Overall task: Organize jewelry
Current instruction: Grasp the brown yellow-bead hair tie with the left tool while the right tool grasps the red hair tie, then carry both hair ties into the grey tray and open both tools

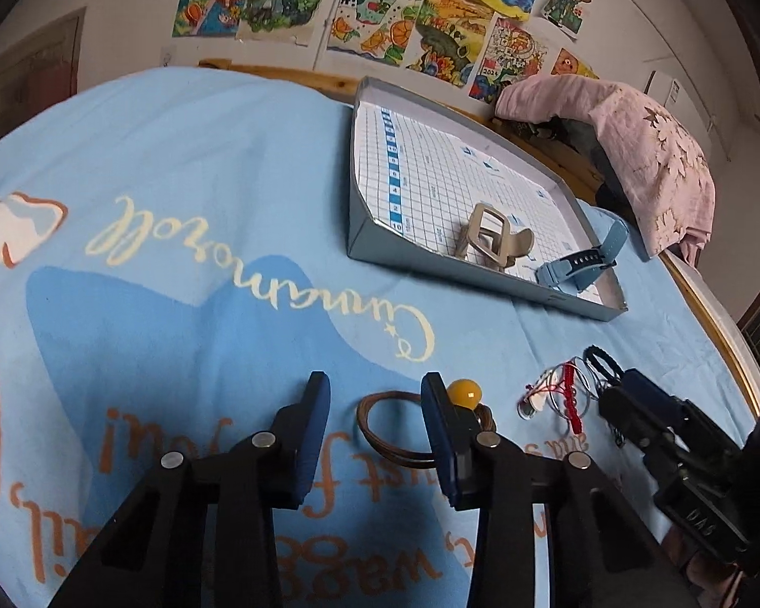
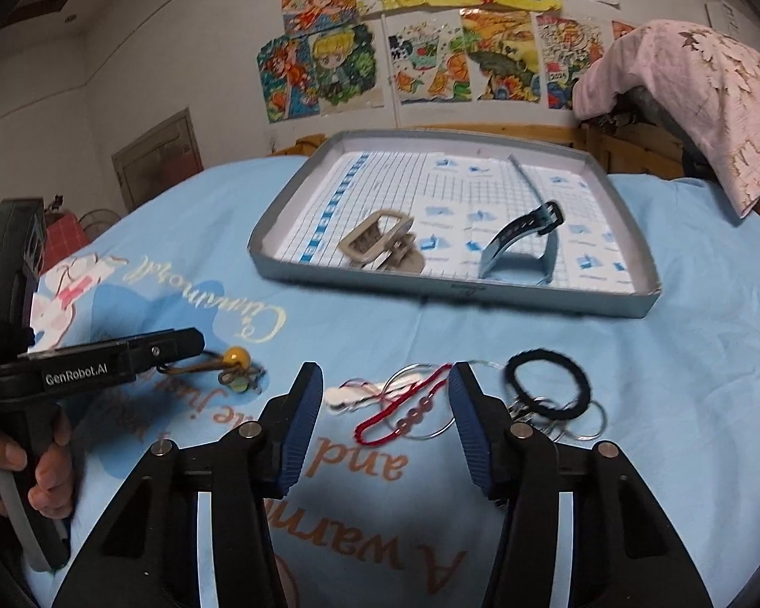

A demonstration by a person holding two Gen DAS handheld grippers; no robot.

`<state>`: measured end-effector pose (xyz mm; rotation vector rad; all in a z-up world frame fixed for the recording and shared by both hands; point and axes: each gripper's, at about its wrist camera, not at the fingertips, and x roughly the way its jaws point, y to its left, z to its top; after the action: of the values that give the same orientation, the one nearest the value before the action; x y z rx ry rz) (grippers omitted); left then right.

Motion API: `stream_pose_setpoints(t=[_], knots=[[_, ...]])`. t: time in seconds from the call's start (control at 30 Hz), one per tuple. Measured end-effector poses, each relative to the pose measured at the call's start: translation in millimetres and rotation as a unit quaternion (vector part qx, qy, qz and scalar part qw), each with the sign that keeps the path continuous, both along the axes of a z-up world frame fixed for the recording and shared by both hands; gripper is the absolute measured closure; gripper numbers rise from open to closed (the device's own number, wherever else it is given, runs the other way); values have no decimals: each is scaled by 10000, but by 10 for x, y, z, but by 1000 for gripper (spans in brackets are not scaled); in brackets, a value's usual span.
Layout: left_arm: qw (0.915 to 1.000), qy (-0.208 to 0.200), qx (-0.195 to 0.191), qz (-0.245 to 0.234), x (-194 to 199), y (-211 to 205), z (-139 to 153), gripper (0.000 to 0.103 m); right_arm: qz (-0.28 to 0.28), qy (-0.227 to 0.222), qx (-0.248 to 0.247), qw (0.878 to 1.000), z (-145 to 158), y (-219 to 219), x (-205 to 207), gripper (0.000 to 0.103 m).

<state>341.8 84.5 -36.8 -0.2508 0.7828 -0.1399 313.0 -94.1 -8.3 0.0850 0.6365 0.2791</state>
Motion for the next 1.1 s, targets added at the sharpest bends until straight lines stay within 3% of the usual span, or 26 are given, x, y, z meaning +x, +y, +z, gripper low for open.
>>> stream_pose_setpoints(t=[0.13, 0.23, 0.47, 0.57, 0.73, 0.87, 1.1], knots=[[10000, 56, -3, -16, -27, -29, 3, 68, 66, 98, -22, 9999, -44, 34, -13, 58], [9999, 103, 12, 4, -35, -38, 0, 68, 99, 175, -59, 9998, -73, 48, -15, 66], [9998, 163, 133, 16, -49, -94, -12, 91, 62, 350, -109, 9993, -147, 58, 13, 74], [9998, 181, 116, -14, -56, -105, -18, 96, 116, 491, -132, 9986, -191, 87, 44, 77], [9998, 141, 103, -98, -77, -143, -11, 100, 179, 635, -230, 9976, -239, 141, 77, 78], [9998, 56, 96, -156, -97, -173, 17, 100, 120, 713, -260, 9970, -262, 151, 89, 98], [9994, -238, 28, -241, -176, -199, 141, 100, 117, 461, -36, 9989, -169, 84, 2, 99]])
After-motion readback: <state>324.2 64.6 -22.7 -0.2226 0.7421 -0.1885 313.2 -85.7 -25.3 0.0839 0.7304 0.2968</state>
